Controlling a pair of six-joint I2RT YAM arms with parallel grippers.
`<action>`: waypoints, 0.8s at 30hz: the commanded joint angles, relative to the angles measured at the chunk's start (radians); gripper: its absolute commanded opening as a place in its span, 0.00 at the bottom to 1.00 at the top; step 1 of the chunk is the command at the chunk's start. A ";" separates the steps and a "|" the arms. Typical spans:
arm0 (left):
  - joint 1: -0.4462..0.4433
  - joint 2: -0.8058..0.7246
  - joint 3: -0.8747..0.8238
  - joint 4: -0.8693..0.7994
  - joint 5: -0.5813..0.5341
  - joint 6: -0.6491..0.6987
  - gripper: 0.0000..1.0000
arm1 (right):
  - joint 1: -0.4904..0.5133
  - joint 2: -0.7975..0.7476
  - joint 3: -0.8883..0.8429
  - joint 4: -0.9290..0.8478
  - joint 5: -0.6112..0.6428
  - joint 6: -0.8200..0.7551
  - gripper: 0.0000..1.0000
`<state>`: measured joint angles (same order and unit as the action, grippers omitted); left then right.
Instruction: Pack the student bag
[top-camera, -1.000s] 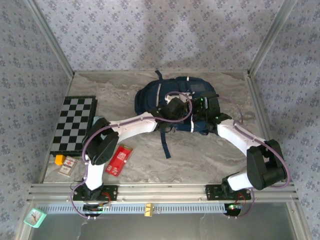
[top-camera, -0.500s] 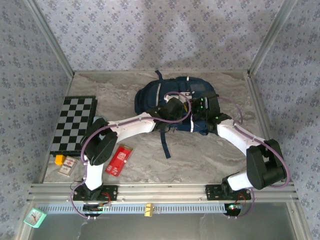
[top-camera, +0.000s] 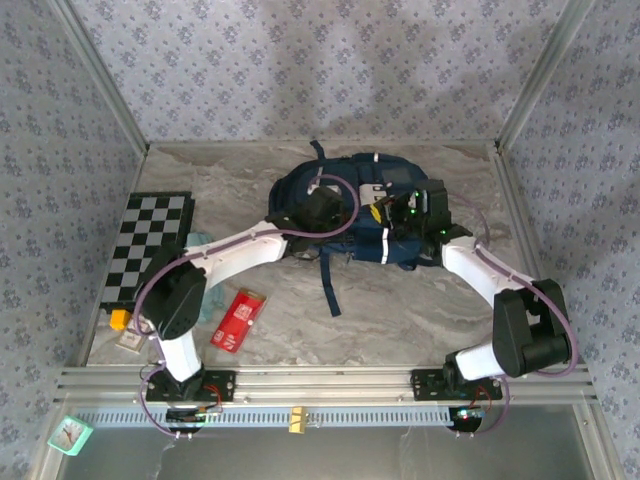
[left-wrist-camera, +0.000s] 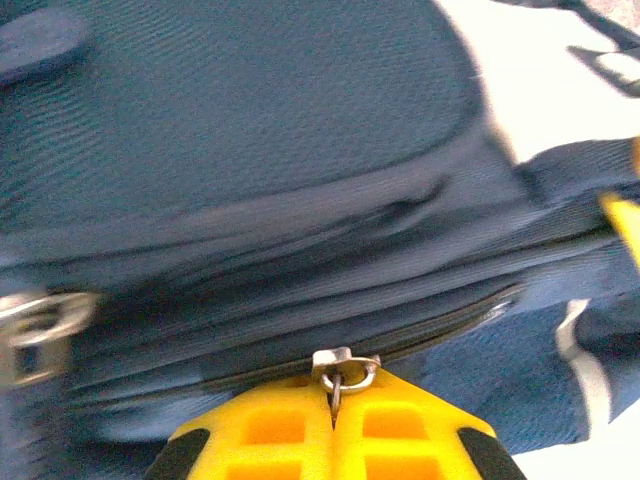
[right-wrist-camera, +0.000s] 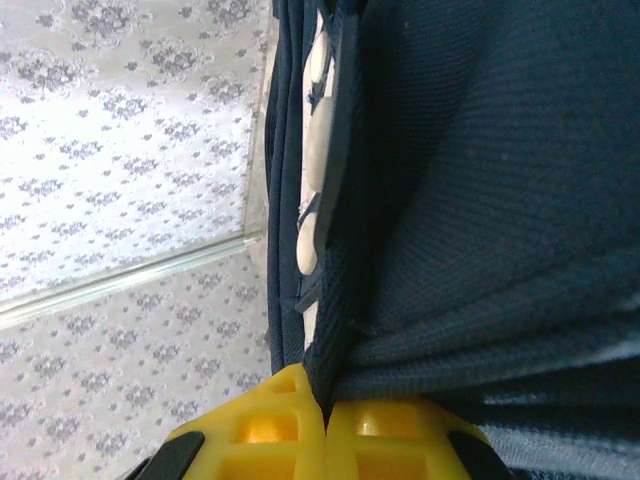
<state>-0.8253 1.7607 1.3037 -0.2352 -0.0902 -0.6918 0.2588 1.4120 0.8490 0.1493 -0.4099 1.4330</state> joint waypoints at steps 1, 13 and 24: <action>0.051 -0.062 -0.089 -0.042 0.020 0.035 0.00 | -0.075 -0.008 0.030 0.010 -0.079 -0.097 0.00; -0.046 -0.107 -0.151 0.025 0.108 0.035 0.00 | -0.170 0.207 0.300 -0.158 -0.241 -0.421 0.00; -0.086 -0.004 -0.033 0.037 0.048 0.023 0.00 | -0.209 0.256 0.383 -0.349 -0.341 -0.561 0.52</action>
<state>-0.9413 1.7676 1.2594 -0.1585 -0.0288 -0.6739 0.0437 1.7344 1.2610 -0.1520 -0.6971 0.9321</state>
